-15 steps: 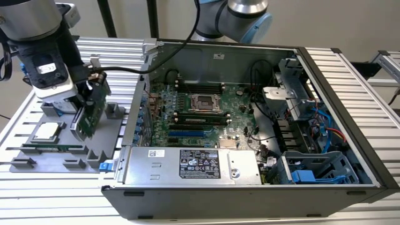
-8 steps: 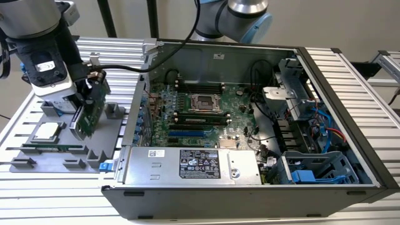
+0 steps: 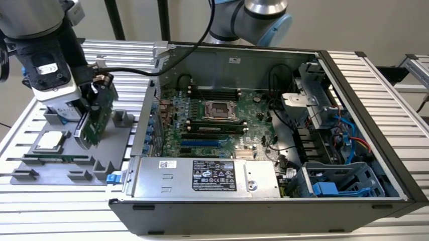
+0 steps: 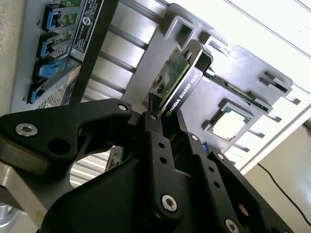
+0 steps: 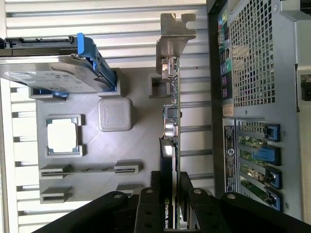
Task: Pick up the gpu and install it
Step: 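Pick up the gpu and move the gpu toward the slot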
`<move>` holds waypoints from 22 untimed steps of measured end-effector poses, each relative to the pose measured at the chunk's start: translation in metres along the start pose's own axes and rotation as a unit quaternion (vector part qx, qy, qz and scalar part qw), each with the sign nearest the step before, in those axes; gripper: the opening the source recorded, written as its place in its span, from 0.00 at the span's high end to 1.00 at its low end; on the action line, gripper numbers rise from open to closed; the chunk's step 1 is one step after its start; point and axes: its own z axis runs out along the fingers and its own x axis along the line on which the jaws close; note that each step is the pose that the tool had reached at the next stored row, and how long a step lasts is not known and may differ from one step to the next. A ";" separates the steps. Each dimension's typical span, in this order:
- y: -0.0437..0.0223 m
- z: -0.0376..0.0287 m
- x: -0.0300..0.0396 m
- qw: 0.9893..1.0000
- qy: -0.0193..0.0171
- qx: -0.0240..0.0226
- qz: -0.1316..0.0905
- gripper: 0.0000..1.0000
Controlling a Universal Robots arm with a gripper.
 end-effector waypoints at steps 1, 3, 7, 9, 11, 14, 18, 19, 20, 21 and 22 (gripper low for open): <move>0.0000 -0.0002 0.0000 1.000 0.000 0.000 0.000 1.00; 0.0001 -0.0007 0.0000 1.000 0.000 0.000 0.000 1.00; 0.0001 -0.0020 -0.0001 1.000 0.000 0.000 0.000 1.00; 0.0001 -0.0023 -0.0001 1.000 0.000 0.000 0.000 1.00; 0.0002 -0.0029 -0.0001 1.000 0.000 0.000 0.000 1.00; 0.0002 -0.0041 -0.0001 1.000 0.000 0.000 0.000 1.00; 0.0004 -0.0060 -0.0002 1.000 0.000 0.000 0.000 1.00; 0.0004 -0.0063 -0.0002 1.000 0.000 0.000 0.000 1.00; 0.0004 -0.0068 -0.0002 1.000 0.000 0.000 0.000 1.00; 0.0004 -0.0072 -0.0002 1.000 0.000 0.000 0.000 1.00; 0.0005 -0.0076 -0.0003 1.000 0.000 0.000 0.000 1.00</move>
